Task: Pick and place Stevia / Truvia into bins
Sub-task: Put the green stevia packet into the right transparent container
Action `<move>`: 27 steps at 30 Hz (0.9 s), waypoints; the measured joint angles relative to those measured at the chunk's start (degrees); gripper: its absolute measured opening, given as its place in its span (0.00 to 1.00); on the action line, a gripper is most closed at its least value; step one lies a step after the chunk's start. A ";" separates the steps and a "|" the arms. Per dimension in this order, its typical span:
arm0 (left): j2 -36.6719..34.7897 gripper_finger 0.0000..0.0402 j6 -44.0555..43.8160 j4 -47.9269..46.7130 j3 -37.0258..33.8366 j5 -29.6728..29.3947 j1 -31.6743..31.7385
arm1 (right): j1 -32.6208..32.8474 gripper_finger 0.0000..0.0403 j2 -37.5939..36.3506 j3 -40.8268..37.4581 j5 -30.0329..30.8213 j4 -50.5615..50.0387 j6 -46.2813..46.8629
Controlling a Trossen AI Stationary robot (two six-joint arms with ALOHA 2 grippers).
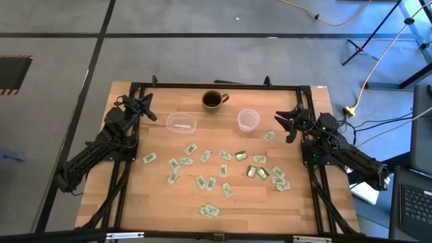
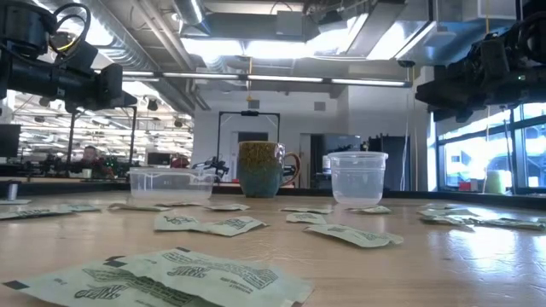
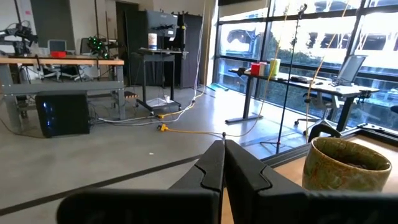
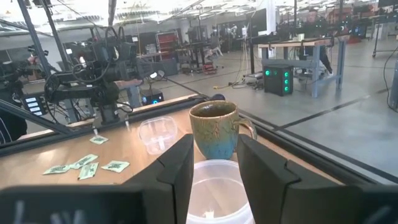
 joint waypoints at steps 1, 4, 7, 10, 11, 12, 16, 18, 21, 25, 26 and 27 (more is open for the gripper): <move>0.00 0.02 0.00 0.00 0.02 0.00 0.00 | 0.00 0.32 0.01 0.00 0.00 -0.02 0.01; 0.00 0.01 0.00 0.00 0.00 0.02 0.00 | 0.00 0.32 0.01 0.00 -0.06 -0.01 0.40; 0.00 0.02 0.00 0.00 0.00 0.02 0.00 | 0.04 0.32 -0.02 0.00 -0.72 0.45 1.27; 0.01 0.01 0.00 0.00 0.01 0.02 0.00 | 0.67 0.32 -0.03 0.09 -1.61 4.59 0.82; 0.00 0.02 0.00 -0.02 0.01 0.04 0.00 | 1.10 0.32 -0.04 0.59 -1.63 5.17 -0.23; 0.02 0.02 0.00 0.00 0.01 0.03 0.00 | 1.67 0.32 0.00 1.30 -1.65 5.29 -1.50; 0.00 0.01 0.00 0.00 0.02 0.02 0.00 | 4.49 0.32 0.39 5.60 -1.66 5.67 -3.62; 0.00 0.02 0.00 -0.02 0.02 0.04 0.02 | 6.42 0.32 1.58 8.40 -1.66 5.78 -3.68; 0.00 0.01 0.00 0.00 0.02 0.03 0.01 | 9.31 0.32 5.26 13.59 -1.67 5.40 -6.33; 0.00 0.01 0.00 0.00 0.01 0.02 0.01 | 12.70 0.32 14.20 21.30 -1.55 4.40 -11.36; 0.02 0.01 0.00 0.00 0.02 0.04 0.00 | 13.58 0.32 17.04 23.29 -1.55 4.26 -12.68; 0.01 0.01 0.00 0.00 0.02 0.02 0.01 | 14.43 0.32 20.11 25.42 -1.55 4.31 -14.01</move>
